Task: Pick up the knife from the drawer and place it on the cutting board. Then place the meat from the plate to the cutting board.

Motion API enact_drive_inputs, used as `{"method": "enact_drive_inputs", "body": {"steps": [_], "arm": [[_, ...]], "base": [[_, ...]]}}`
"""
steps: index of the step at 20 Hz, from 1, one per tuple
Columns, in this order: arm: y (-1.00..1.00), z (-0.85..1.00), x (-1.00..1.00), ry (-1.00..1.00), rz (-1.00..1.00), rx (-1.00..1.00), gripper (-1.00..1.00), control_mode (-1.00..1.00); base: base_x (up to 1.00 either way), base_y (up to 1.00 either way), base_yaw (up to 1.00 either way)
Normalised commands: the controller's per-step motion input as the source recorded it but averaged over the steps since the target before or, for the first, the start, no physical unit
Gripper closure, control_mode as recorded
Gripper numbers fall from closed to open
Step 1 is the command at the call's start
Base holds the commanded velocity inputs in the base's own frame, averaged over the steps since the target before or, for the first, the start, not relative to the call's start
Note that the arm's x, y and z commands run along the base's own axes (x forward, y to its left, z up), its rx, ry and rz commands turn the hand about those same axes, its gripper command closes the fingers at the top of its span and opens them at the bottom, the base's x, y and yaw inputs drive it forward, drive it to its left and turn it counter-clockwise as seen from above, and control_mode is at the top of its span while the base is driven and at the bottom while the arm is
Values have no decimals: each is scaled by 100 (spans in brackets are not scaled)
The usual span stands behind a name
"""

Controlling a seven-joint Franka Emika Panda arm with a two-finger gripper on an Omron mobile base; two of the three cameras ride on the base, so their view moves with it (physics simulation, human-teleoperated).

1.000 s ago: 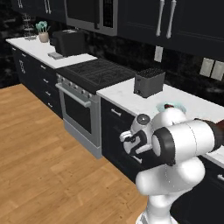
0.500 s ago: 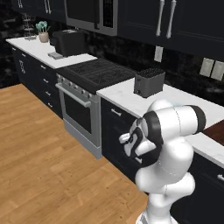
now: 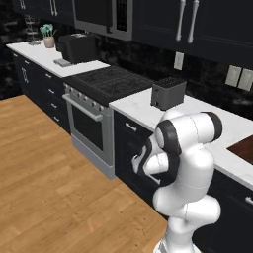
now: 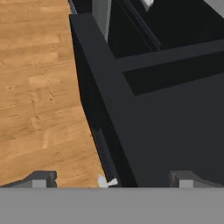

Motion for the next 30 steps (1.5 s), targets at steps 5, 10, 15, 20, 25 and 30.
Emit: {"method": "enact_drive_inputs", "body": {"steps": [5,10,15,20,25,30], "arm": [[31,-19,7,12,4,0,-100,-100],[32,-13,1,6,4,0,-100,-100],[67,-15,0,0,5,0,-100,-100],[82,-13,0,2,5,0,-100,-100],[86,-11,0,8,6,0,-100,-100],[88,-8,0,10,7,0,-100,-100]], "base": [[0,0,0],[0,0,0],[0,0,0],[0,0,0],[0,0,0],[0,0,0]]}}
